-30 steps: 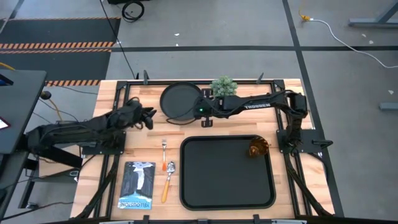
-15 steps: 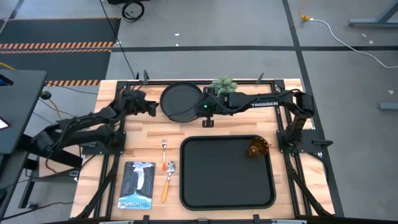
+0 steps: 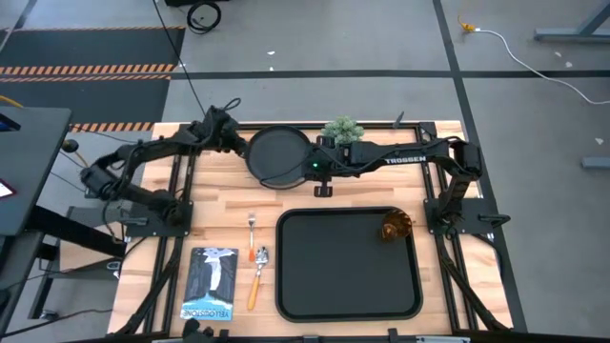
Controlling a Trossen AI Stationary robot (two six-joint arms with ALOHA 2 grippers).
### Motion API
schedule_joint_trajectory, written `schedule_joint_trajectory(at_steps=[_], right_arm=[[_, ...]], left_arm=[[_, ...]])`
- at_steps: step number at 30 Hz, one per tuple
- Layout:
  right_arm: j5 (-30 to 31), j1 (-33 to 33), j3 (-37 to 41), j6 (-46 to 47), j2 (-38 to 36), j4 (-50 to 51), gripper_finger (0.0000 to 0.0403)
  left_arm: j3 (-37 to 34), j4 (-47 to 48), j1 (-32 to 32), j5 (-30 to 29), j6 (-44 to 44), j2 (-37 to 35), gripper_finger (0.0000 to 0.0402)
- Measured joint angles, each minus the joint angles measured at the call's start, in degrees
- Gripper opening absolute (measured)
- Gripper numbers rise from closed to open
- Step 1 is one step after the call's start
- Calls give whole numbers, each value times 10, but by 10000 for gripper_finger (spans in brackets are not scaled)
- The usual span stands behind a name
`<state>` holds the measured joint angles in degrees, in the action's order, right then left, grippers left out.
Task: Pick and place plate/cup/fork/spoon on tray
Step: Put the black plate on the black tray to the bottom left of the orange cup
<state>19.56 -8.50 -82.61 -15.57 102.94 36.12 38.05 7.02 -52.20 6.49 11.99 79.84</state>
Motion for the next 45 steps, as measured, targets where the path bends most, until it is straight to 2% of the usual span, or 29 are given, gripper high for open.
schedule_joint_trajectory(at_steps=[6, 16, 27, 34, 39, 45], right_arm=[[-2, 12, 0, 14, 0, -1, 110], [-2, 30, 0, 21, 0, -7, 109], [-2, 29, 0, 21, 0, -9, 109], [-2, 29, 0, 25, 0, -9, 109], [-3, 30, 0, 24, 0, -8, 109], [-3, 30, 0, 26, 0, -8, 109]], left_arm=[[14, 11, -14, 0, -9, 72, 188], [14, -5, -12, 0, -13, 103, 166], [14, -4, -3, -16, -7, 103, 115], [14, -6, 16, -60, -7, 103, 64], [14, -16, 21, -58, -10, 102, 26], [14, -25, 24, -58, -9, 102, 27]])
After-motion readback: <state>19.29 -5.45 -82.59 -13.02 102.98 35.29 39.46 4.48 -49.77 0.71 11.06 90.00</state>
